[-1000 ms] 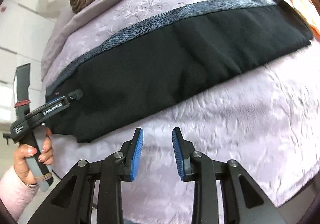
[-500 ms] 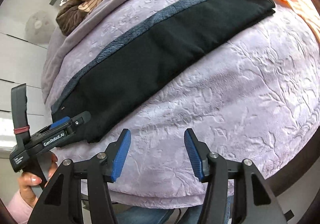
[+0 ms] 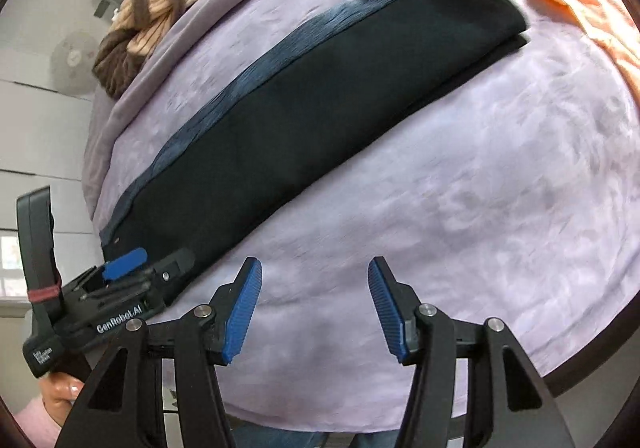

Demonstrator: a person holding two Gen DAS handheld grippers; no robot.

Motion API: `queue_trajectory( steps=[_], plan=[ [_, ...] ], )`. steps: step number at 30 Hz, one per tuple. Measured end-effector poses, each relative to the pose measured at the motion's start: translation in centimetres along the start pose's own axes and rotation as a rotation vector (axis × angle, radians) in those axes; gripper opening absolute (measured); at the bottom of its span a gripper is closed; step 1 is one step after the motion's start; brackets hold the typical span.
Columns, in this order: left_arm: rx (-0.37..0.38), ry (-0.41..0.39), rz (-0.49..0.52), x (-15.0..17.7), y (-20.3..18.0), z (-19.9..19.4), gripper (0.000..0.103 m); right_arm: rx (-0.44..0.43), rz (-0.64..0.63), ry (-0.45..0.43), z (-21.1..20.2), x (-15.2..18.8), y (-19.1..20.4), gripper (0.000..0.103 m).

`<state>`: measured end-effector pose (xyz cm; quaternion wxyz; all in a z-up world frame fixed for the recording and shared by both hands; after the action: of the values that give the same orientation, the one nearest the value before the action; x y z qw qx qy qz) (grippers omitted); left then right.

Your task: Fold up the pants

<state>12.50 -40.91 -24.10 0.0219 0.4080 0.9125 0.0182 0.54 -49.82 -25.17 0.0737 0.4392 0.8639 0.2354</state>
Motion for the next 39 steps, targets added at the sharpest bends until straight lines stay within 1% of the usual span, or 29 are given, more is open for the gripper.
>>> queue_trajectory(
  steps=[3,5,8,12,15,17,19,21,24,26,27,28,30,33,37,38,39],
  plan=[
    [-0.017,0.004,0.02,-1.2,-3.1,0.4,0.088,-0.006,0.012,-0.015,-1.1,-2.0,-2.8,0.06],
    [-0.009,0.01,0.032,-2.0,-5.1,0.6,0.088,-0.006,0.029,-0.019,-1.6,-3.2,-4.8,0.06],
    [-0.021,0.004,0.052,-4.0,-7.6,0.9,0.088,-0.042,0.075,-0.038,-2.4,-5.0,-7.2,0.06],
    [-0.03,-0.01,0.04,-6.7,-9.9,1.3,0.088,-0.066,0.12,-0.09,-3.3,-8.3,-10.1,0.06],
    [-0.043,-0.013,0.02,-8.4,-11.1,2.0,0.088,-0.108,0.177,-0.12,-3.4,-10.8,-11.9,0.059],
    [-0.046,-0.006,0.007,-9.2,-11.8,2.6,0.088,-0.141,0.214,-0.137,-3.1,-12.5,-12.9,0.053],
    [-0.049,-0.009,-0.004,-9.9,-12.4,2.8,0.088,-0.152,0.234,-0.137,-2.4,-13.9,-13.7,0.036],
    [-0.059,-0.015,-0.009,-10.4,-12.8,3.0,0.088,-0.18,0.25,-0.128,-1.7,-14.8,-13.9,0.026],
    [-0.066,-0.027,-0.025,-11.1,-13.1,3.3,0.088,-0.22,0.263,-0.109,-1.1,-14.9,-14.0,0.026],
    [-0.062,-0.032,-0.043,-11.4,-13.1,3.5,0.088,-0.254,0.277,-0.085,-0.6,-14.3,-13.8,0.026],
    [-0.06,-0.03,-0.05,-11.5,-13.1,3.7,0.088,-0.27,0.282,-0.072,-0.3,-14.0,-13.9,0.029],
    [-0.058,-0.028,-0.056,-11.5,-13.1,4.0,0.088,-0.279,0.285,-0.061,0.0,-13.7,-13.9,0.036],
    [-0.054,-0.027,-0.064,-12.1,-12.9,4.7,0.088,-0.292,0.289,-0.062,0.5,-13.3,-13.9,0.041],
    [-0.057,-0.031,-0.056,-11.9,-13.0,5.2,0.088,-0.309,0.292,-0.069,0.9,-13.4,-14.2,0.043],
    [-0.063,-0.036,-0.045,-12.0,-13.5,5.6,0.088,-0.352,0.299,-0.086,1.4,-13.9,-14.3,0.046],
    [-0.062,-0.036,-0.046,-12.0,-13.6,5.7,0.089,-0.362,0.3,-0.093,1.6,-14.2,-14.2,0.046],
    [-0.066,-0.037,-0.051,-11.6,-14.1,5.9,0.092,-0.372,0.301,-0.101,1.7,-14.5,-14.1,0.046]
  ],
)
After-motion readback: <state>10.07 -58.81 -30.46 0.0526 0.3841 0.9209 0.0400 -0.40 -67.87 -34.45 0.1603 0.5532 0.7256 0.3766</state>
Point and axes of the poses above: each gripper's, at about its wrist camera, not at the fingertips, and z roughly the way its jaws point, y to its left, x to its underside, the point moved 10 cm from there along z, roughly the way its jaws point, and after that the axes turned 4 degrees about y, right-handed, at the moved point
